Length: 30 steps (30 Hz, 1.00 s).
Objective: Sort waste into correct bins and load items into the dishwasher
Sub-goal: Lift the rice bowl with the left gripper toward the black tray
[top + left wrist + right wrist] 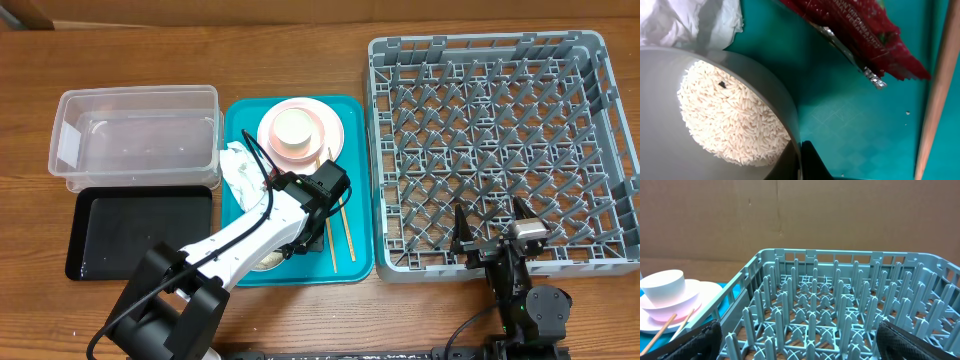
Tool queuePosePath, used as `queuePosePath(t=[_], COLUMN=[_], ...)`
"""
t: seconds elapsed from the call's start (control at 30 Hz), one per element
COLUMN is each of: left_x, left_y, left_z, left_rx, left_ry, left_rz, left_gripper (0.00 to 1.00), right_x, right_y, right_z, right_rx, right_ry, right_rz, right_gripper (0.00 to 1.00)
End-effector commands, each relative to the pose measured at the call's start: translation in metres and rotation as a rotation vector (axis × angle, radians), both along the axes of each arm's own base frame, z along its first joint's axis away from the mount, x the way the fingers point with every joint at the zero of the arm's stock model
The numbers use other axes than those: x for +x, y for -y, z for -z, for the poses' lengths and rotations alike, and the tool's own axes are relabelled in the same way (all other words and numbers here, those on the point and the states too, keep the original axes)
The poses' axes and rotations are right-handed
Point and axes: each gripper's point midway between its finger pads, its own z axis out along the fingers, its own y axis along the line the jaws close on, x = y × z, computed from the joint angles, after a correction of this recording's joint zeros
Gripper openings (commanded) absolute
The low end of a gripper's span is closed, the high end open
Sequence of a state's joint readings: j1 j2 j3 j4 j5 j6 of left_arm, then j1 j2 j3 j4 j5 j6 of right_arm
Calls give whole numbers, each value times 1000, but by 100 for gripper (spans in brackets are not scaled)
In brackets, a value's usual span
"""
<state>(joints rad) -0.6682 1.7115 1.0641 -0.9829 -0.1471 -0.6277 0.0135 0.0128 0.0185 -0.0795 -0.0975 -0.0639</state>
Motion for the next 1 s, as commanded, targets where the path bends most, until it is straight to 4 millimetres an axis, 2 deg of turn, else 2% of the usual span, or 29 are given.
queuePosePath(t=[0.0,0.2,0.4,0.57,0.67,0.8,0.97], left_x=[-2,-1,1,-6,-5,-1,7], left_y=[-2,-1,2,9,5,-11,-47], left_z=[-1,-16,-51,-82,-102,-121,-136], left_rx=[11,0,-41,-120,-146,-178,-206], left_ry=[9,19,58,52,90,145,179], left_rz=[4,3,49,57,57,11,-69], left_gripper=[4,4,4,4,4,4,4], right_x=[0,0,0,0,0,0,0], right_y=[0,0,0,0,0,0,0], right_z=[2,2,2,2,2,2,2], right_rx=[-4,-4,-4,-4,-4,-4,-4], right_ry=[3,3,3,3,3,3,3], right_rz=[1,1,1,1,1,1,1], right_gripper=[100,100,100,100,100,100,100])
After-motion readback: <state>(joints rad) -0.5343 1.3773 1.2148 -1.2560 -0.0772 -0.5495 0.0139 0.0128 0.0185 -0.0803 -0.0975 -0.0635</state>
